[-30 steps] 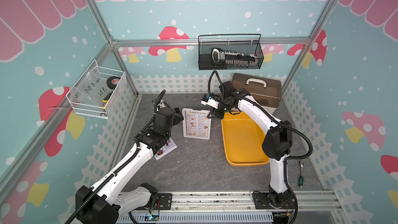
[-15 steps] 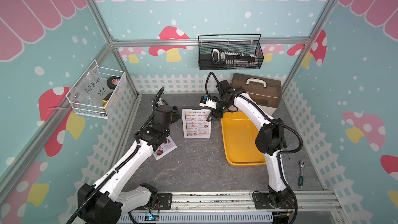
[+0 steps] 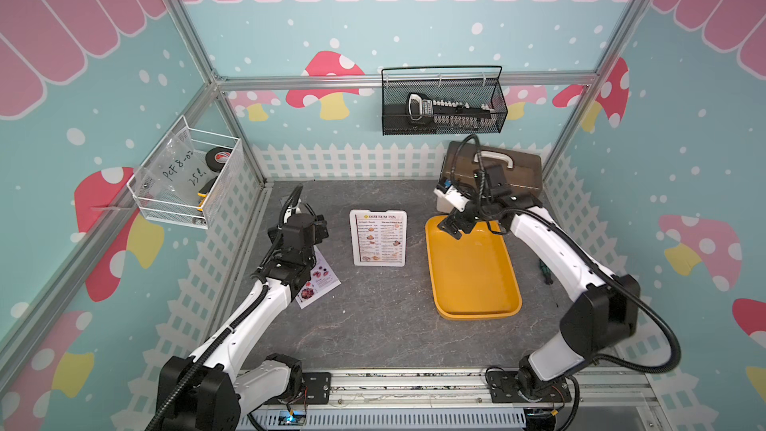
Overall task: Replace the menus in the menu holders
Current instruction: Reset both arms
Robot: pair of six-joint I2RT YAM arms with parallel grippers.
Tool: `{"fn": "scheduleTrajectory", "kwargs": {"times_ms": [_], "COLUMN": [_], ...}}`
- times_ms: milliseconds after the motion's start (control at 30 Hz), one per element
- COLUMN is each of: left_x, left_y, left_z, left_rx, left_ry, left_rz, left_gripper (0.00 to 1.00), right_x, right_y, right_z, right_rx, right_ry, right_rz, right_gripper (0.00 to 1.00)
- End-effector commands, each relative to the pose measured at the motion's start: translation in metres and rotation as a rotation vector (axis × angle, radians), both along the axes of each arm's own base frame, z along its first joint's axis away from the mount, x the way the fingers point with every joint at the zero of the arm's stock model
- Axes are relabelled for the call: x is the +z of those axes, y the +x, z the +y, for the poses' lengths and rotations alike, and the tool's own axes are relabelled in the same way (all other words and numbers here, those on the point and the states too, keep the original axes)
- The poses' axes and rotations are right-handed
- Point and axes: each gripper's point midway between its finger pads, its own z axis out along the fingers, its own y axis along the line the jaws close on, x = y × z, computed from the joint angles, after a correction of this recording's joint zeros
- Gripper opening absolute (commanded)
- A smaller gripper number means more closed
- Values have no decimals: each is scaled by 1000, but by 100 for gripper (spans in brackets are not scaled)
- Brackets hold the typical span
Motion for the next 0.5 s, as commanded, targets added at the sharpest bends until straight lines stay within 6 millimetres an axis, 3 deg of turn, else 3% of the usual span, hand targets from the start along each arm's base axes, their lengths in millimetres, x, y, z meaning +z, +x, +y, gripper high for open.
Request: {"fn": "scheduleTrajectory", "kwargs": {"times_ms": [0, 100, 167, 267, 467], "left_x": [-18, -51, -67, -72, -85], "left_y": [8, 18, 24, 27, 25], "left_z": [12, 5, -3, -13, -5], "left_rx": [-39, -73, -117, -178, -187], "left_ry": [75, 55, 43, 41, 26], "left_rz": [-4, -28, -55, -94, -214], "left_gripper": [98, 94, 99, 99, 100], "right_x": [-20, -35, -42, -67, -103], "right_y": [24, 13, 5, -4, -11], "right_z": [-47, -83, -107, -132, -135], "right_rx": [-342, -446, -532, -601, -578], "right_ry": [85, 102, 107, 88, 104], "right_rz": [-130, -242, -322, -296, -428], "right_gripper": [99, 99, 99, 99, 99]}}
